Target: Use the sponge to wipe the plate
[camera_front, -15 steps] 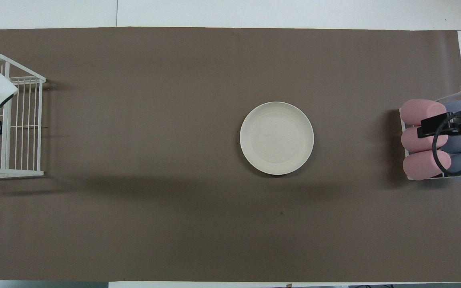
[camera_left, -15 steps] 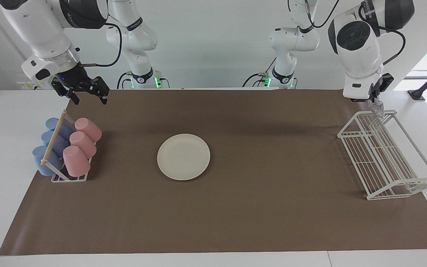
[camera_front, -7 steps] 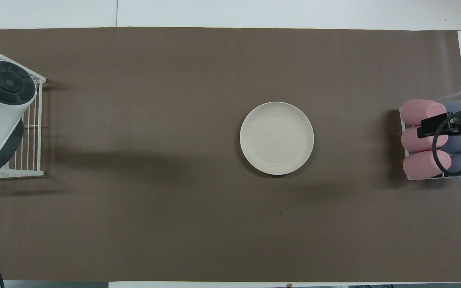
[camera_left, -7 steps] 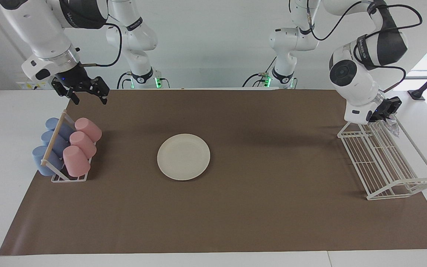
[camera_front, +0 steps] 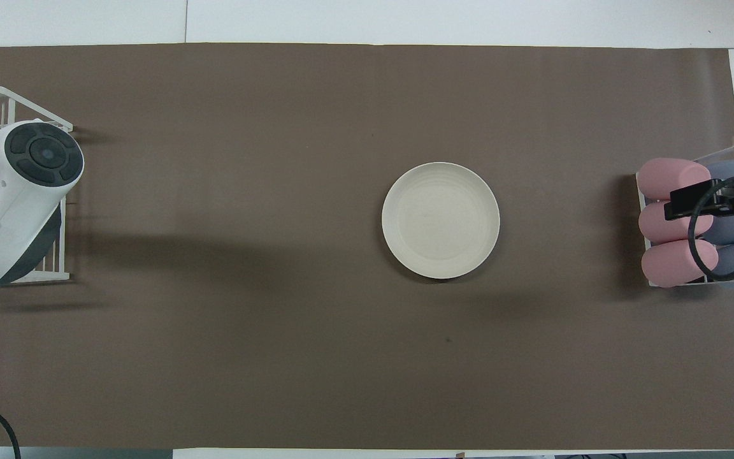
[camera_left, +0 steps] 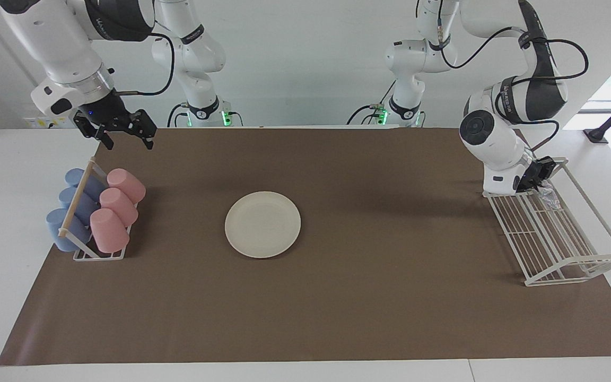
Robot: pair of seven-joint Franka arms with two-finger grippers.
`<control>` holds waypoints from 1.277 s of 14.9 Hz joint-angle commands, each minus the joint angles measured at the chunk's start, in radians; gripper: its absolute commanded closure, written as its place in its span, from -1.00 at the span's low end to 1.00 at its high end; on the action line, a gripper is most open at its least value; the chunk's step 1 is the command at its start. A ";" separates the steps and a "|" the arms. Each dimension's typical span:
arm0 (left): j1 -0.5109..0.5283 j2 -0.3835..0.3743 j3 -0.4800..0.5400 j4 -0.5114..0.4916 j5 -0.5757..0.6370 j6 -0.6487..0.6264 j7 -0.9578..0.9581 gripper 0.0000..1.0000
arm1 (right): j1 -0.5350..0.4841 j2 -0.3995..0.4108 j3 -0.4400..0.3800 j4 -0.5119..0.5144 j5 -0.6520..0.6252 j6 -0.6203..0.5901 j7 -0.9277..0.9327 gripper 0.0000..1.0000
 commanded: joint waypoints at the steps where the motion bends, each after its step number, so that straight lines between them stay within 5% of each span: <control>1: 0.010 -0.027 -0.005 -0.039 0.012 0.039 -0.051 1.00 | -0.009 -0.005 0.011 -0.002 -0.015 -0.006 0.006 -1.00; 5: 0.010 -0.024 -0.005 -0.036 -0.008 0.052 -0.067 1.00 | -0.009 -0.005 0.011 -0.004 -0.013 -0.008 0.001 -1.00; 6: 0.012 -0.022 -0.005 -0.034 -0.015 0.053 -0.067 0.51 | -0.009 -0.006 0.011 -0.004 -0.013 -0.008 0.003 -1.00; 8: 0.012 -0.021 -0.005 -0.029 -0.031 0.058 -0.068 -0.81 | -0.006 -0.006 0.011 -0.004 -0.013 -0.008 0.004 -1.00; 9: 0.010 -0.021 -0.005 -0.028 -0.040 0.059 -0.068 -0.99 | -0.006 -0.006 0.011 -0.004 -0.013 -0.008 0.004 -1.00; 13: 0.012 -0.012 -0.005 0.004 -0.086 0.056 -0.068 -1.00 | -0.006 -0.006 0.011 -0.004 -0.013 -0.008 0.010 -1.00; 19: 0.012 -0.016 -0.005 0.148 -0.348 -0.049 -0.054 -1.00 | -0.004 -0.006 0.011 -0.004 -0.013 -0.008 0.015 -1.00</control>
